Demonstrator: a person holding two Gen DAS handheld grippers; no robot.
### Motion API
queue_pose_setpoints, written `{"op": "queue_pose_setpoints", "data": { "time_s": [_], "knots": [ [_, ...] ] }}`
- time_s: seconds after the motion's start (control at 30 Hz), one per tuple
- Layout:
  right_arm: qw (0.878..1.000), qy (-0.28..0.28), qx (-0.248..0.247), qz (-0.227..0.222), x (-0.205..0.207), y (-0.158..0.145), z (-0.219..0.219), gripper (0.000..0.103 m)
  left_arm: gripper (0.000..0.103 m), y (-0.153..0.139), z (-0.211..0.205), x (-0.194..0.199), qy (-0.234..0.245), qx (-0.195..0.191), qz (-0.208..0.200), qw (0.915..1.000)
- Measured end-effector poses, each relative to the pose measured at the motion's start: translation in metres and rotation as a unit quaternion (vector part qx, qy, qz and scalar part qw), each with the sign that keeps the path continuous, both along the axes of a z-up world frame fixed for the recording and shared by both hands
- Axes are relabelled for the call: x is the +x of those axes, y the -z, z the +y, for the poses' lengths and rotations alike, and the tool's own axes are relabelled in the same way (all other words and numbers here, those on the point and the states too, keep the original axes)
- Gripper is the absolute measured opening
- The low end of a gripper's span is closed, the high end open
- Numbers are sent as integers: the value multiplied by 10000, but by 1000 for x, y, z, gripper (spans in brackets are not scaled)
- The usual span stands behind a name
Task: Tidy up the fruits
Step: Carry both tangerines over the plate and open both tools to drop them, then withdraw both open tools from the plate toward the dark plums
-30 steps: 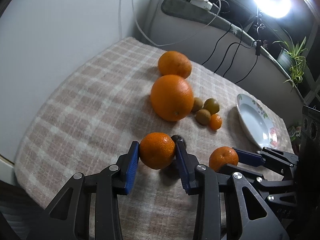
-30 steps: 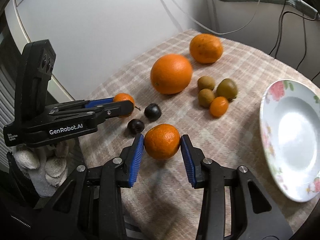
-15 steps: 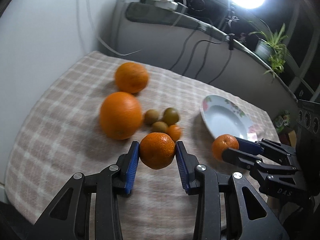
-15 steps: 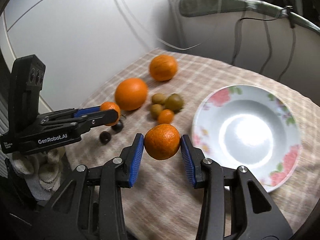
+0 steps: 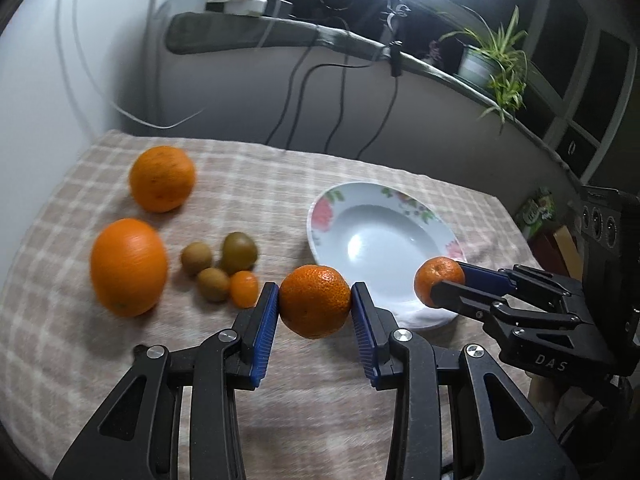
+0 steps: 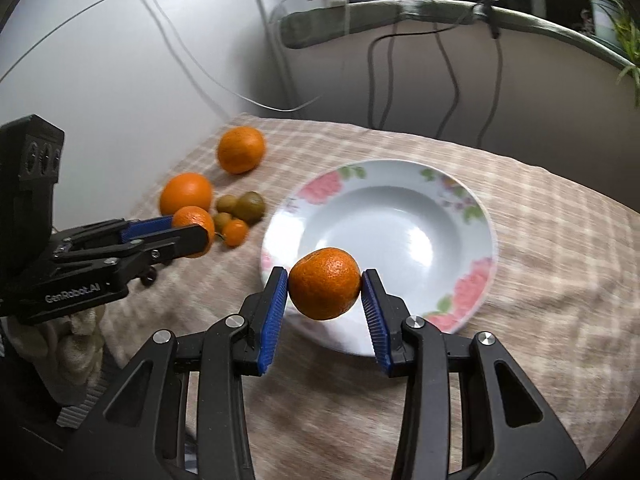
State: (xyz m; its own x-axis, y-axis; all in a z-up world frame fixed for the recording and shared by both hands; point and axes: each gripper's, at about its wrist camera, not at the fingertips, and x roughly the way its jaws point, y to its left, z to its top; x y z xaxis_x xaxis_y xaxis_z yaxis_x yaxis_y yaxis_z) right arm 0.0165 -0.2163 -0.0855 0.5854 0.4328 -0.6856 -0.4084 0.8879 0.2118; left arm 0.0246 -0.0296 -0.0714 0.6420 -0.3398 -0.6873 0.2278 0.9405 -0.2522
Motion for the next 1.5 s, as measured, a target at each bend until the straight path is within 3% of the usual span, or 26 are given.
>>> {"op": "queue_pose_setpoints", "data": {
  "time_s": [0.33,1.07,1.13,1.17,1.23,1.27,1.5],
  "knots": [
    [9995,281,-105,53,-1,8,-27,40,35,1,-26,6,298,72,64,9995],
    [9992,370,-157,25,-6,11,-35,40,36,8,-51,9,587,254,193,9978],
    [9992,383,-141,38,-6,10,-35,41,37,8,-51,9,587,267,197,9977],
    [9991,392,-142,42,-6,10,-35,41,44,8,-51,8,575,276,180,9978],
    [9988,449,-168,3,-6,8,-36,63,49,6,-50,8,590,258,151,9978],
    [9987,479,-160,-41,-6,7,-37,68,49,5,-50,8,584,262,128,9979],
    [9980,596,-94,-207,-9,-2,-43,76,55,2,-47,5,520,303,50,9982]
  ]
}}
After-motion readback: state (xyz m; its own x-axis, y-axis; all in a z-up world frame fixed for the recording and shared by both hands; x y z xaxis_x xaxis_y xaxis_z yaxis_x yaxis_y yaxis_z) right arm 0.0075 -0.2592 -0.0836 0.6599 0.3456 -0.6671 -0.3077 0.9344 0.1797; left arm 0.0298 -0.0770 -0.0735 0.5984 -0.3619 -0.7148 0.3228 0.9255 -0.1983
